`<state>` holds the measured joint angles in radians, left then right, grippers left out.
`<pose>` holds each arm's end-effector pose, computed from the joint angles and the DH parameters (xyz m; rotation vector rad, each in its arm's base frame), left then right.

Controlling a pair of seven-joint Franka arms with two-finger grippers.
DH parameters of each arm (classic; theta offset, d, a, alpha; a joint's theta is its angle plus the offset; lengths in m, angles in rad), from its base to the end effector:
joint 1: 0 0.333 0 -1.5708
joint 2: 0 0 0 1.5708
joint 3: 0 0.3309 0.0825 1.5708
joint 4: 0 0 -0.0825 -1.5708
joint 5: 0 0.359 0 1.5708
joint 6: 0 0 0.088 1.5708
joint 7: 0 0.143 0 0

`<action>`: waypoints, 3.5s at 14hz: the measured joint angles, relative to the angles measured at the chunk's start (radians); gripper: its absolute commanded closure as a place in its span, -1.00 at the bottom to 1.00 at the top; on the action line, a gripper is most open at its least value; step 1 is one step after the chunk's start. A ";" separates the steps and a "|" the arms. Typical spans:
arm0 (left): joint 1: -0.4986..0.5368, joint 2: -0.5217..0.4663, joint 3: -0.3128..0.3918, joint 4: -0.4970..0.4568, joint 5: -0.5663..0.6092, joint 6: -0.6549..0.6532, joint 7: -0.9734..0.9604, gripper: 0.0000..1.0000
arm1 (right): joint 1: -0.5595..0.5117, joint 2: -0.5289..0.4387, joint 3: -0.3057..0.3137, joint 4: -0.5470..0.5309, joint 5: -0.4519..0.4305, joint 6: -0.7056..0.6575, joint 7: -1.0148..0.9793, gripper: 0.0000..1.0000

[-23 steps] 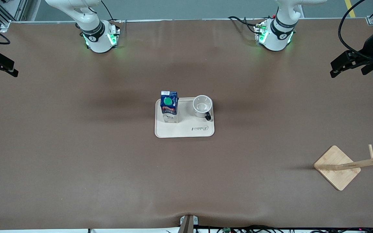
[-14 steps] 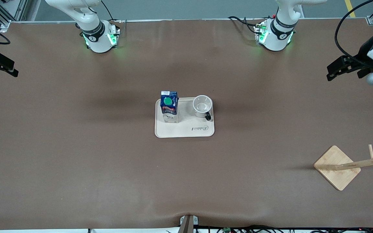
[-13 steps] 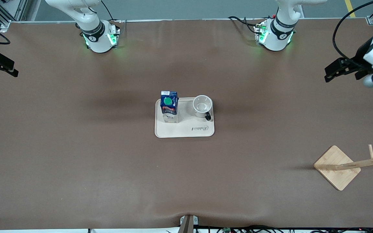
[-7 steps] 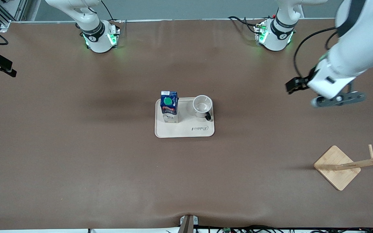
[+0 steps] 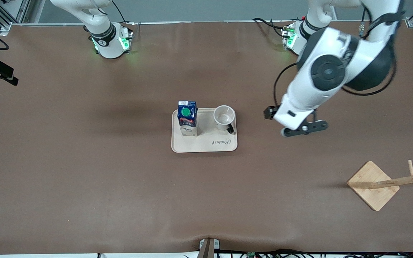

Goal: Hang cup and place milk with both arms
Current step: 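Lower the left gripper onto the white mug and grasp its rim, then lift the white mug with the left gripper toward the wooden stand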

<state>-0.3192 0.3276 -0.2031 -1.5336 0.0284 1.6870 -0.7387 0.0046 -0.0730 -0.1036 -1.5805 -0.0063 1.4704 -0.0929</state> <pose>0.5402 -0.2909 0.4433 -3.0461 -0.3300 0.2419 0.4912 -0.0518 0.6277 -3.1362 0.0097 0.0583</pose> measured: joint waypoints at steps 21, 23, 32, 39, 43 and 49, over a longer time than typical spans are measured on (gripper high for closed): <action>-0.246 0.127 -0.002 -0.455 0.002 0.687 -0.535 0.58 | -0.001 0.020 0.000 0.006 0.000 0.006 0.000 -1.00; -0.247 0.135 -0.002 -0.454 0.002 0.692 -0.539 0.82 | -0.001 0.020 0.000 0.008 0.000 0.006 0.000 -1.00; -0.242 0.143 0.010 -0.351 0.002 0.665 -0.530 1.00 | 0.000 0.020 0.003 0.010 0.001 0.003 -0.001 -1.00; -0.109 -0.076 0.021 -0.307 0.005 0.479 -0.283 1.00 | 0.000 0.022 0.007 0.010 0.002 0.003 -0.005 -1.00; 0.059 -0.216 0.024 -0.308 0.010 0.375 0.019 1.00 | 0.000 0.023 0.009 0.011 0.002 0.003 -0.009 -1.00; 0.313 -0.268 0.027 -0.300 0.011 0.342 0.391 1.00 | 0.000 0.025 0.011 0.011 0.002 0.004 -0.011 -1.00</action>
<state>-0.0060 0.0592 -0.1760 -1.8341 0.0393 2.0291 -0.3473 0.0045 -0.0478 -0.0929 -1.5693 -0.0039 1.4740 -0.1036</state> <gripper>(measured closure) 0.938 0.000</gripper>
